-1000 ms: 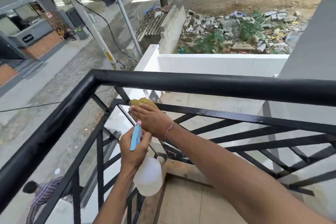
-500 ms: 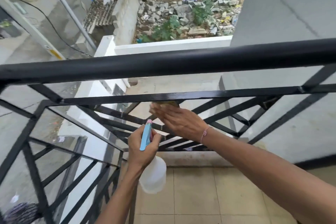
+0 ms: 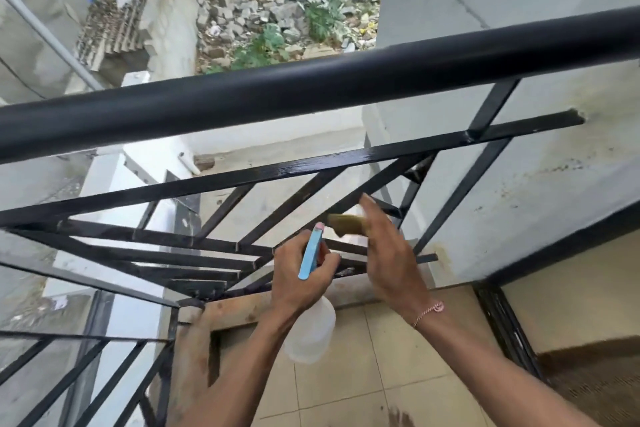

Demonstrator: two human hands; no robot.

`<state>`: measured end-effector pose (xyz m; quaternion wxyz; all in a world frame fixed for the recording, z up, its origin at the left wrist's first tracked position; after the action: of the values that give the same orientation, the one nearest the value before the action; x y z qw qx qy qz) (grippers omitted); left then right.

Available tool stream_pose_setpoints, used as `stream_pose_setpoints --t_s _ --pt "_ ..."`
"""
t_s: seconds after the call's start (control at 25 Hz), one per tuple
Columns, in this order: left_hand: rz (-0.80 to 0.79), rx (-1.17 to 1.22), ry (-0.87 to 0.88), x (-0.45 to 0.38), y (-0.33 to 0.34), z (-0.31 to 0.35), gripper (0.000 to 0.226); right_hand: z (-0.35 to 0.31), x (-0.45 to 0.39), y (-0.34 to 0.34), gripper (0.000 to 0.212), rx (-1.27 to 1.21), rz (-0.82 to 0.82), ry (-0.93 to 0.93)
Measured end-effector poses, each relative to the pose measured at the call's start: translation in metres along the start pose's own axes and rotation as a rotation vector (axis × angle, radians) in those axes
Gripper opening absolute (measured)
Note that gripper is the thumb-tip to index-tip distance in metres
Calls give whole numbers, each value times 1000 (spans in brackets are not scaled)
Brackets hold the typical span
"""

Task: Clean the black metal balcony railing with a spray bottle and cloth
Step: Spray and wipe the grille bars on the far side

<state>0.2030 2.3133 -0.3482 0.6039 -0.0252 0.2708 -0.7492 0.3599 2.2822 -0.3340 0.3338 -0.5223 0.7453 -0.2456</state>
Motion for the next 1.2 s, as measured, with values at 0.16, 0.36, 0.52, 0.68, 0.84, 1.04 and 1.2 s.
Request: stream_pose_setpoints --t_s 0.16,0.36,0.52,0.68,0.84,1.04,1.2 --pt "-34 5 36 -15 36 20 14 74 9 -54 29 -455 315 698" --pt "-42 -8 85 -30 57 43 18 57 -11 -77 31 -467 549 510" --pt "-21 -43 74 -32 56 36 14 35 -27 -54 41 -127 517 397" --pt "-39 -55 81 -29 53 32 15 38 -30 -43 43 171 391 393" --pt "-55 -71 68 -28 52 23 14 40 -47 -56 25 159 233 431" --pt "-76 -78 103 -27 58 27 14 53 -57 -62 33 112 125 461" --pt "-46 -81 86 -23 62 15 13 43 -15 -43 53 65 344 371"
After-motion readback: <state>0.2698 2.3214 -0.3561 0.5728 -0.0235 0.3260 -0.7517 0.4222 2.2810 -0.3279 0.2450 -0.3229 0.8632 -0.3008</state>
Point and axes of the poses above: each hand's wrist, its own x-axis away from the middle knuckle, its own y-axis out of the palm, z = x × y, the point moved 10 cm from there along -x, towards the middle knuckle, and after that the axes turned 12 degrees about y, right-handed, at the moved point
